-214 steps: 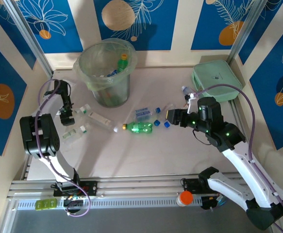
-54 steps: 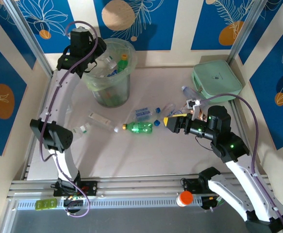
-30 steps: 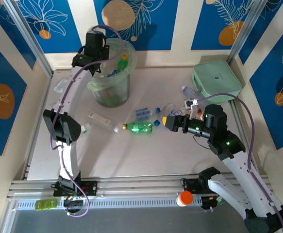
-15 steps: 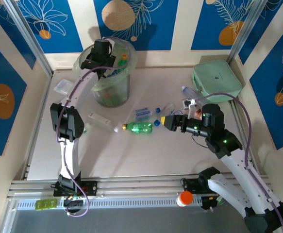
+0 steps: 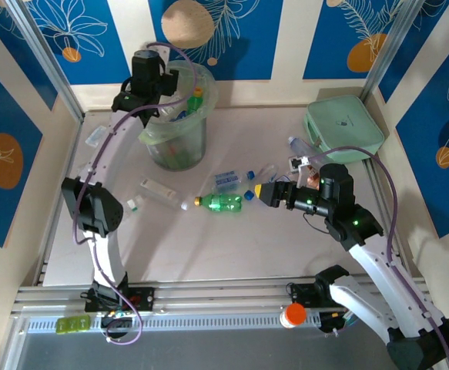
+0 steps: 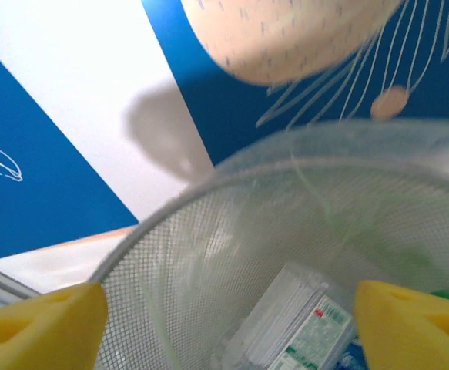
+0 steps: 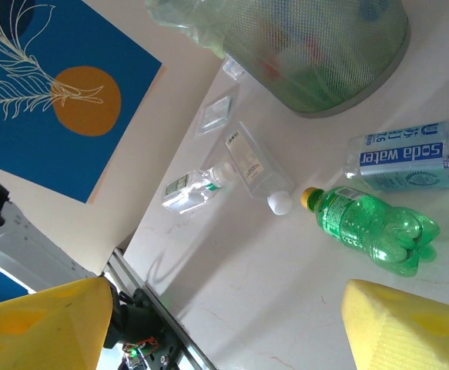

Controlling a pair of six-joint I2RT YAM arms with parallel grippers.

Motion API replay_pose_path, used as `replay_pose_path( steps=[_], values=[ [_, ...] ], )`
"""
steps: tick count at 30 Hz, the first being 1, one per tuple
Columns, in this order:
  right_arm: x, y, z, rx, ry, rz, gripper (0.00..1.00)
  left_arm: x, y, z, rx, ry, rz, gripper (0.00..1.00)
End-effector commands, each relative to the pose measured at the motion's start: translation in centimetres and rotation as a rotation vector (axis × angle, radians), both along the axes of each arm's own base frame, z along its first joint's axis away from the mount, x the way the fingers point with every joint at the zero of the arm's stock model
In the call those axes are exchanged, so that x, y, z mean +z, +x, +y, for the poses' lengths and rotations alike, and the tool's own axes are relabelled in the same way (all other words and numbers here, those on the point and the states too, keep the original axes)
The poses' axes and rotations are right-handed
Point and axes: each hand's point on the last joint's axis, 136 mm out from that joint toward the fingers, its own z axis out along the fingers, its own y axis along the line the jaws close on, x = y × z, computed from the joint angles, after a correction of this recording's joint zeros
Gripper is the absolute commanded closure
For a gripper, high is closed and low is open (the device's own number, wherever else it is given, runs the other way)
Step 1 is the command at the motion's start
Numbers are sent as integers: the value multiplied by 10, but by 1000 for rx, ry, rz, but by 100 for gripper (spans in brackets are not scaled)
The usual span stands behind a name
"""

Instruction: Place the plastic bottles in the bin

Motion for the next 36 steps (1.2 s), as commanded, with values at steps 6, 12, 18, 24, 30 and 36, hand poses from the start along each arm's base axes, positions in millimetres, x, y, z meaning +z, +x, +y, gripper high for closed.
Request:
replay_pose_path(
  steps=[6,12,18,24,30,36],
  values=[
    [3,-4,-2,3,1,-12,22,-39,13,-5,-25,-149,86,63],
    [1,-5,-6,-17,-5,-14,23,-69,8,-15,-54,-270,180,63],
    [9,-6,-9,-25,-9,-39,25,-29,-26,-3,-7,-295,107,59],
    [18,-3,-15,-68,-14,-67,26,3,-96,18,79,-500,89,56],
    [24,-6,-18,-85,-2,-55,28,-23,-178,80,403,-691,92,44],
    [8,-5,-30,-166,-51,3,28,-107,-279,151,966,-900,250,22]
  ],
)
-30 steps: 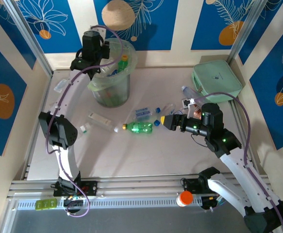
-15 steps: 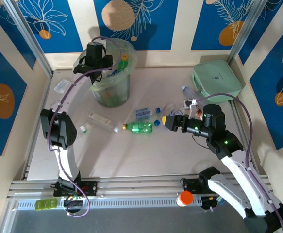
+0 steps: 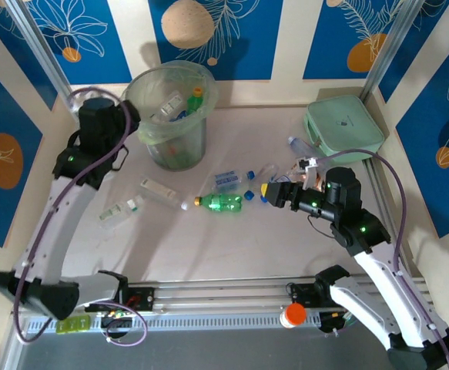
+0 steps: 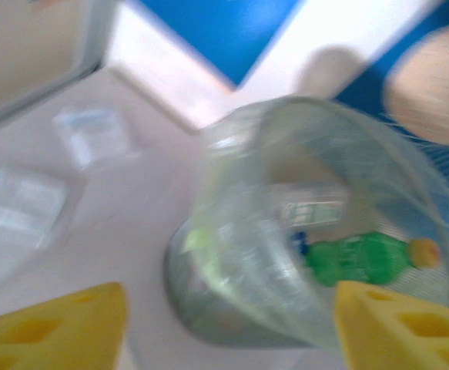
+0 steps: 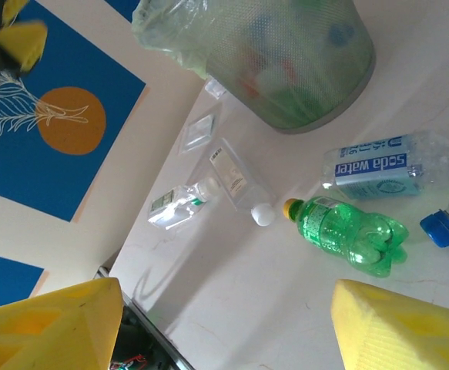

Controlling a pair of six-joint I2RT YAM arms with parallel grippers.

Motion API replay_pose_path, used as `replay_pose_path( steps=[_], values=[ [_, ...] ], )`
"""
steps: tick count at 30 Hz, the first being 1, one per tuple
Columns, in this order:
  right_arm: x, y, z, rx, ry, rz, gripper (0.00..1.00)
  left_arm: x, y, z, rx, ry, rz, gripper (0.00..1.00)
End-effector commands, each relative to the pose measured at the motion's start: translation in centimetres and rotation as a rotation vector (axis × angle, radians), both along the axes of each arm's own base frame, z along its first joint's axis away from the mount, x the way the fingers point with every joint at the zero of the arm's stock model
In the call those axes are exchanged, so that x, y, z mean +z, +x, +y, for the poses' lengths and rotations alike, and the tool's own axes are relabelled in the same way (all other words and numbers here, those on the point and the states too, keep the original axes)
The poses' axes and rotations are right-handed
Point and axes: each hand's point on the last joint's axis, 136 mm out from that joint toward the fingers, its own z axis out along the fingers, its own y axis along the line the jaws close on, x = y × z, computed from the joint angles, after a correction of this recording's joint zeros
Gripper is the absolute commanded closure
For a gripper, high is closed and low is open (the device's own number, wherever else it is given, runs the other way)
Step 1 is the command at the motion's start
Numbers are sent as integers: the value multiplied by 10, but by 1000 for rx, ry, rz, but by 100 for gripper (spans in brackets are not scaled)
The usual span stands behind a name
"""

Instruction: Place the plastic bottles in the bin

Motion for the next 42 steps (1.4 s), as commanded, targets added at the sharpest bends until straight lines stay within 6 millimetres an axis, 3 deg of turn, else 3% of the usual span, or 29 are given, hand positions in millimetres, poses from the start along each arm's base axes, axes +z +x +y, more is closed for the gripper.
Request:
replay_pose_path(
  steps=[1,5,9,20,35,38,42],
  values=[
    [-1,-1,-11,-65,-22,23,28,-83,-62,43,342,-163,271,18],
    [-6,-4,-15,-87,-30,46,28,-120,-88,63,511,-299,301,7],
    [-10,-7,-19,-105,-33,57,28,-140,-94,79,609,-310,333,0],
    [-15,-8,-29,-145,-66,56,28,-226,-87,85,759,-475,534,1],
    [-26,6,-30,-178,-99,89,28,-303,-74,81,835,-562,702,0],
    [-30,8,-30,-183,-102,98,29,-313,-72,82,842,-555,719,4],
    [-34,11,-28,-184,-101,109,29,-318,-69,84,833,-536,724,18]
  ],
)
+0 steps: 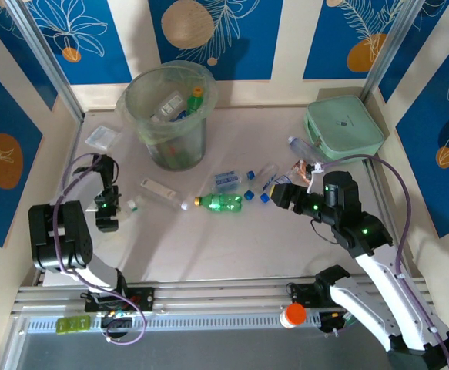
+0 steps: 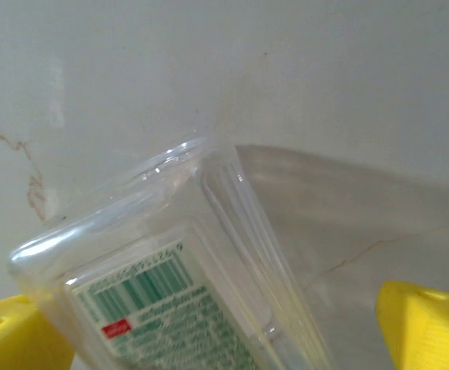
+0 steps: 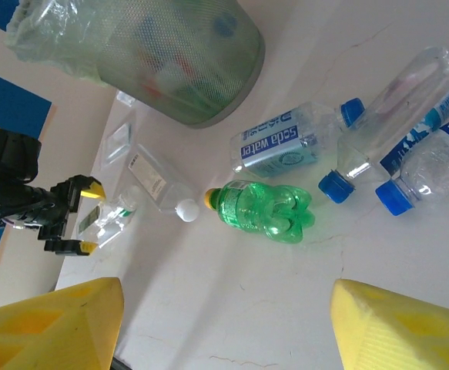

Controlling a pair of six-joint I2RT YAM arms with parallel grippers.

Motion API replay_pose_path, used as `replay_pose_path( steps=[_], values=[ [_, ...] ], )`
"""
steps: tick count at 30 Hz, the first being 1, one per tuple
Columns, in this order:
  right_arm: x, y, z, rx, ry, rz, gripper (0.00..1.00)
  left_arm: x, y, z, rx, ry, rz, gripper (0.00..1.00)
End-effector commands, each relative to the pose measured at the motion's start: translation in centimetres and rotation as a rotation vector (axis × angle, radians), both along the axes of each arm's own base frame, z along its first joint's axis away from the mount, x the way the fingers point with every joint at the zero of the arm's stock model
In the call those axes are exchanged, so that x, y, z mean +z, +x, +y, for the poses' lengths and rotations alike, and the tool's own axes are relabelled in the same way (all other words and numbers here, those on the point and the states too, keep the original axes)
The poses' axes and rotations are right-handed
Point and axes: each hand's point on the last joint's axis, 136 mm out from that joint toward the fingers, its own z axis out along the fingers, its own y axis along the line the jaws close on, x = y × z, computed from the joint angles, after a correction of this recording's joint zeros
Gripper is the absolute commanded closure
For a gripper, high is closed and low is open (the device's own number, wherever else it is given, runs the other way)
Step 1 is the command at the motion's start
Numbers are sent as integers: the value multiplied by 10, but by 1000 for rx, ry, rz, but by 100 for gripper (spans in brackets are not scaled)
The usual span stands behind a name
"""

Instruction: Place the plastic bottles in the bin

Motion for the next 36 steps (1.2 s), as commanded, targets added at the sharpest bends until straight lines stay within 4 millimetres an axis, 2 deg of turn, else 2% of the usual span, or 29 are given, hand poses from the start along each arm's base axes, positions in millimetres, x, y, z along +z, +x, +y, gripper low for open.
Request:
replay_pose_path(
  steps=[1,5,8,11,16,22,25,28,34,36],
  values=[
    [-1,4,-1,-13,1,-8,29,-5,-1,4,13,3,7,20],
    [-2,5,0,-17,9,-6,29,1,1,6,-13,14,8,30],
    [-1,5,0,-19,15,-5,29,9,2,7,-28,24,-4,43],
    [2,3,0,-17,16,-6,29,20,2,8,-43,37,-25,49],
    [6,-2,-3,-22,24,-12,29,48,6,4,-117,42,-79,49],
    [11,-8,-3,-17,36,-20,29,96,8,-19,-242,47,-214,52],
    [15,-10,-2,-7,46,-24,29,125,8,-38,-327,50,-324,54],
    [20,-11,2,13,57,-33,29,153,16,-67,-465,72,-493,57],
    [30,-10,19,100,100,-48,29,200,39,-145,-801,-11,-796,58],
    [35,-9,25,126,117,-59,29,224,45,-174,-938,-17,-933,58]
  ],
)
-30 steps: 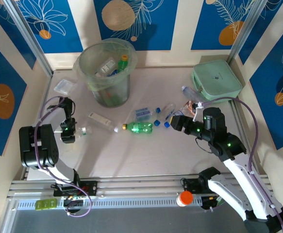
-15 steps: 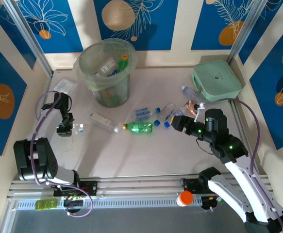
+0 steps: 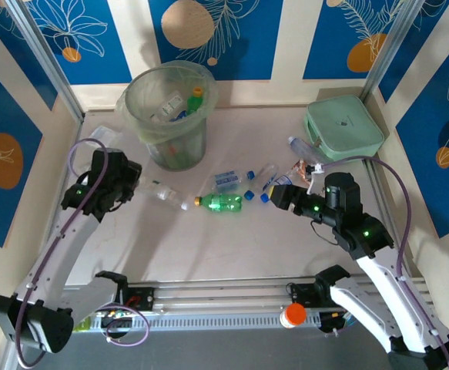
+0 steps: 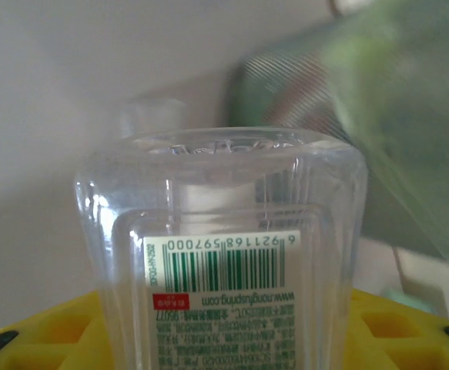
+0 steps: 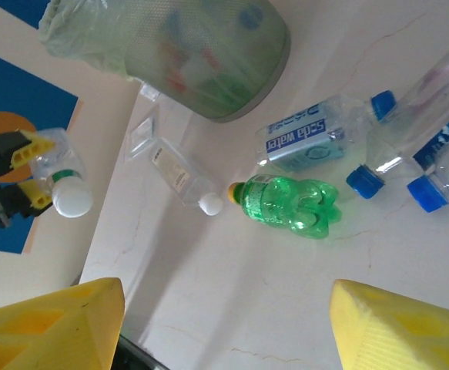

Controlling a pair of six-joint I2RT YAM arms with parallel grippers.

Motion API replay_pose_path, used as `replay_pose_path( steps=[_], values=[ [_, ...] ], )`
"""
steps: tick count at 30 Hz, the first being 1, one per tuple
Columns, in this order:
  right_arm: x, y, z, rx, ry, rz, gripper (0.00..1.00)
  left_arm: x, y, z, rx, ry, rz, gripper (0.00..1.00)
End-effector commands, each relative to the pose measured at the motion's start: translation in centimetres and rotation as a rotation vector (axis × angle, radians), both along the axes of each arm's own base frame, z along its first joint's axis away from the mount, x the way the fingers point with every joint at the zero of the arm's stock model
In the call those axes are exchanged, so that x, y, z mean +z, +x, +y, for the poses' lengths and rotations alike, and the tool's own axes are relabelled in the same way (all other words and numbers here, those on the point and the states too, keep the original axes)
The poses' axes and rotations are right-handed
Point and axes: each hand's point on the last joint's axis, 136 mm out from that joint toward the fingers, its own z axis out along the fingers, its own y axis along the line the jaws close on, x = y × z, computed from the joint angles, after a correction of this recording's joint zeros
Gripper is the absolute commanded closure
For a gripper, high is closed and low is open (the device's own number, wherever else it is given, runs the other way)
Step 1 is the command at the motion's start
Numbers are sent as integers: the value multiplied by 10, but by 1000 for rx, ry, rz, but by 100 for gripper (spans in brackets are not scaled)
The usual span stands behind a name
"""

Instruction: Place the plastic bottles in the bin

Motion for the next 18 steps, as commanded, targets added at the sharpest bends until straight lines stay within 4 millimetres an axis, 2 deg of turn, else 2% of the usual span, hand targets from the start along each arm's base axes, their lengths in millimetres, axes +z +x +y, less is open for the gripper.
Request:
replay_pose_path(
  steps=[1,4,7,10,13,18],
  values=[
    [29,-2,14,74,62,-64,29,42,15,-51,-268,-1,-249,58],
    [39,-3,18,98,68,-86,28,80,13,-95,-504,-5,-450,57],
    [50,-4,22,130,81,-118,27,114,-2,-139,-755,-24,-661,57],
    [62,-7,28,174,105,-144,26,129,-24,-173,-974,-48,-786,56],
    [75,-13,39,257,141,-176,24,139,-41,-195,-1126,-111,-873,56],
    [93,-40,72,490,237,-254,17,166,-59,-208,-1184,-251,-1077,57]
  ],
)
